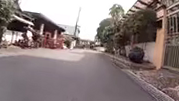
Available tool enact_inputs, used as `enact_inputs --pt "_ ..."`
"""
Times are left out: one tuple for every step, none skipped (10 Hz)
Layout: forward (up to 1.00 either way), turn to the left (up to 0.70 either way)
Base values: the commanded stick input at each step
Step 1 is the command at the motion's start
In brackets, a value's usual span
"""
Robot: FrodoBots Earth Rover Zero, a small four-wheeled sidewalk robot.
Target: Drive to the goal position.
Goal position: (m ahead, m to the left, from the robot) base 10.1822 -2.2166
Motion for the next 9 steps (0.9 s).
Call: enact_inputs --pt "0.7 0.0" --pt "0.7 0.0" --pt "0.7 0.0" --pt "0.7 0.0" --pt "0.7 0.0" --pt "0.7 0.0" --pt "0.7 0.0" --pt "0.7 0.0" --pt "0.7 0.0"
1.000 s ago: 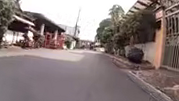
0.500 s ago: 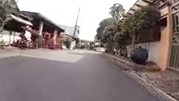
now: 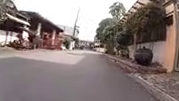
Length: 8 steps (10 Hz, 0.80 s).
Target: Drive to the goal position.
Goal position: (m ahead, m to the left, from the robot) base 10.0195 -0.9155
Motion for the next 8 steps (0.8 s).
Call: enact_inputs --pt "0.7 0.0" --pt "0.7 0.0" --pt "0.7 0.0" --pt "0.7 0.0" --pt "0.7 0.0" --pt "0.7 0.0" --pt "0.7 0.0" --pt "0.7 0.0"
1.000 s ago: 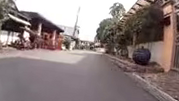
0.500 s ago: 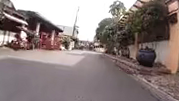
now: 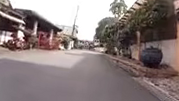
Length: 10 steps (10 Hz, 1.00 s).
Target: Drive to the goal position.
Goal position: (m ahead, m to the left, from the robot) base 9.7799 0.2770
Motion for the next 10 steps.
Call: enact_inputs --pt "0.7 0.0" --pt "0.7 0.0" --pt "0.7 0.0" --pt "0.7 0.0" --pt "0.7 0.0" --pt "0.7 0.0" --pt "0.7 0.0" --pt "0.7 0.0" --pt "0.7 0.0" --pt "0.7 0.0"
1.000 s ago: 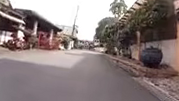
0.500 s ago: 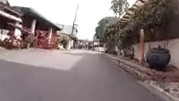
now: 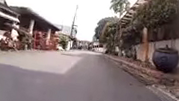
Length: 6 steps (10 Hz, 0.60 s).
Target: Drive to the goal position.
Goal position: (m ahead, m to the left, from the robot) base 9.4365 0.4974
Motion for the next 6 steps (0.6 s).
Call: enact_inputs --pt "0.7 0.0" --pt "0.7 0.0" --pt "0.7 0.0" --pt "0.7 0.0" --pt "0.7 0.0" --pt "0.7 0.0"
